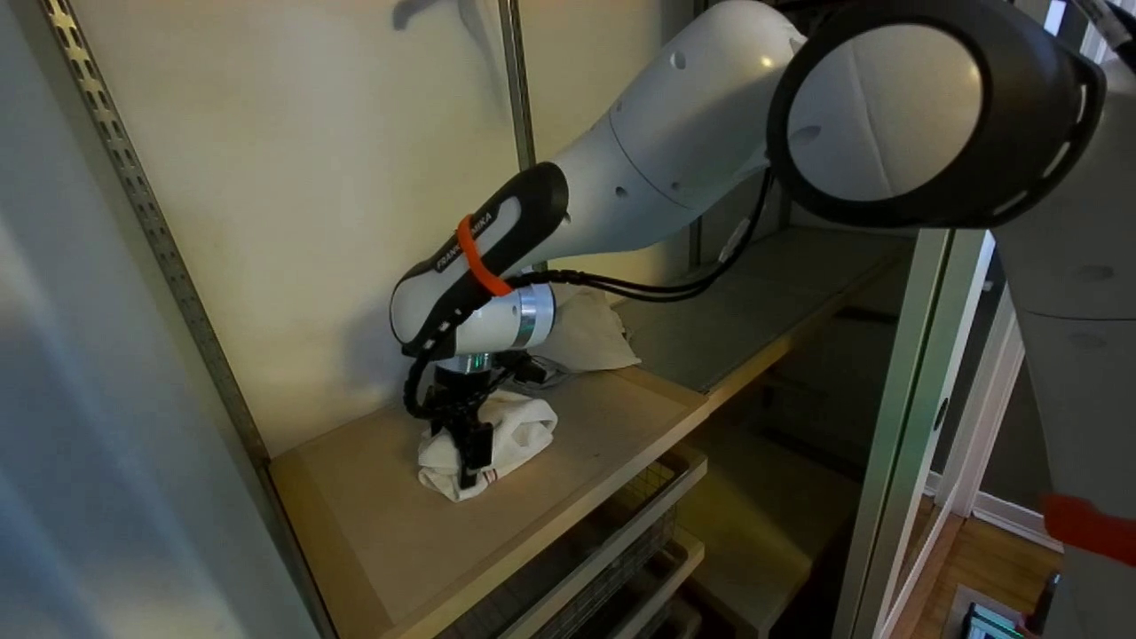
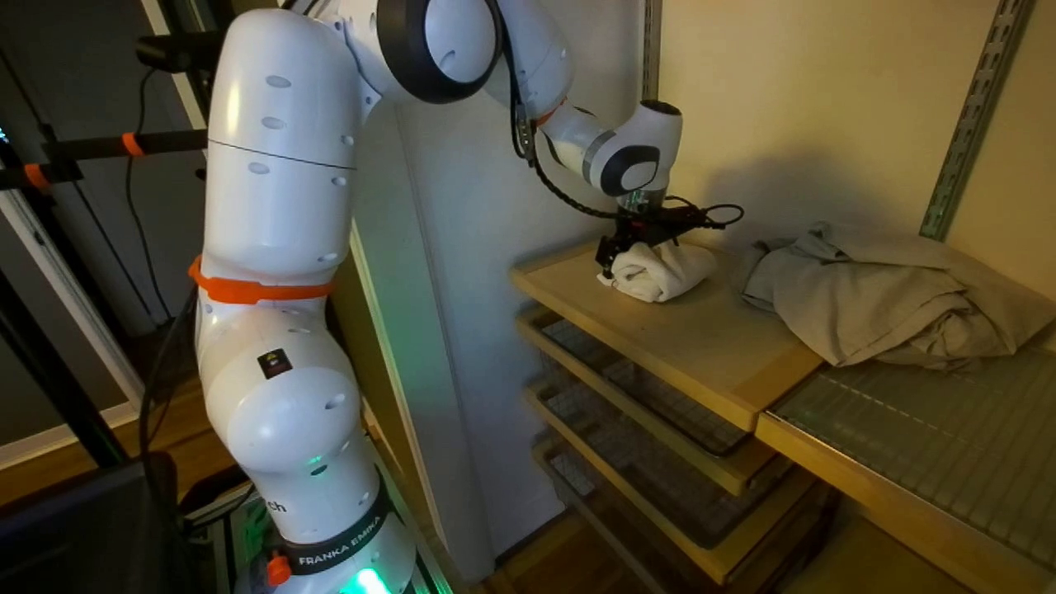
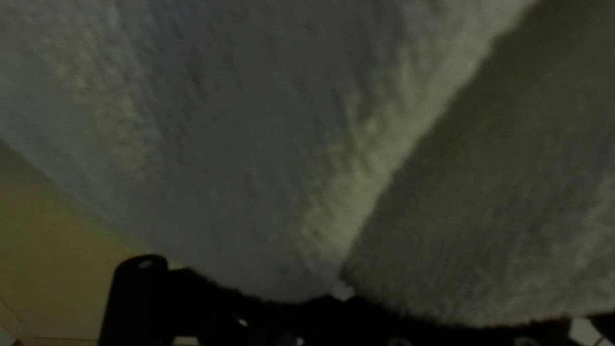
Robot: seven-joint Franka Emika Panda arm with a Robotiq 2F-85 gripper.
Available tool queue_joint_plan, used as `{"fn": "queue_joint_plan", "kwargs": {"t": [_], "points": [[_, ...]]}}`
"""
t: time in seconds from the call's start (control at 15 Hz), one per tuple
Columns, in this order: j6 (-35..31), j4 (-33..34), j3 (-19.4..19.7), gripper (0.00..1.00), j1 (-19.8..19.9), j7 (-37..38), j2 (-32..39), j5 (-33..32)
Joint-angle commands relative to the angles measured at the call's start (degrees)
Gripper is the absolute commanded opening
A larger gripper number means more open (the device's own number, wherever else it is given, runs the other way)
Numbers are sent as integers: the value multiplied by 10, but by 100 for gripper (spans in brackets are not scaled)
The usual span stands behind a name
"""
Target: Fold the white kitchen towel
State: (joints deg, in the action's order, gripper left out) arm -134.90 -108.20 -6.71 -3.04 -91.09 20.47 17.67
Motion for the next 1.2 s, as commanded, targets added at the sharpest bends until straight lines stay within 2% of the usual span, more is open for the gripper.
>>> {"fn": "queue_joint_plan", "kwargs": {"t": [0.0,0.2,0.4,0.53,0.8,1.13], "points": [[20,-7,-3,100,6,47,14,-44],[27,0,-3,100,10,73,-7,-53],[80,2,-3,100,19,120,-68,-40],[152,15,-1,100,27,154,-106,-28],[285,31,25,100,29,271,-178,-54],[287,-11,58,100,37,396,-262,-126]]}}
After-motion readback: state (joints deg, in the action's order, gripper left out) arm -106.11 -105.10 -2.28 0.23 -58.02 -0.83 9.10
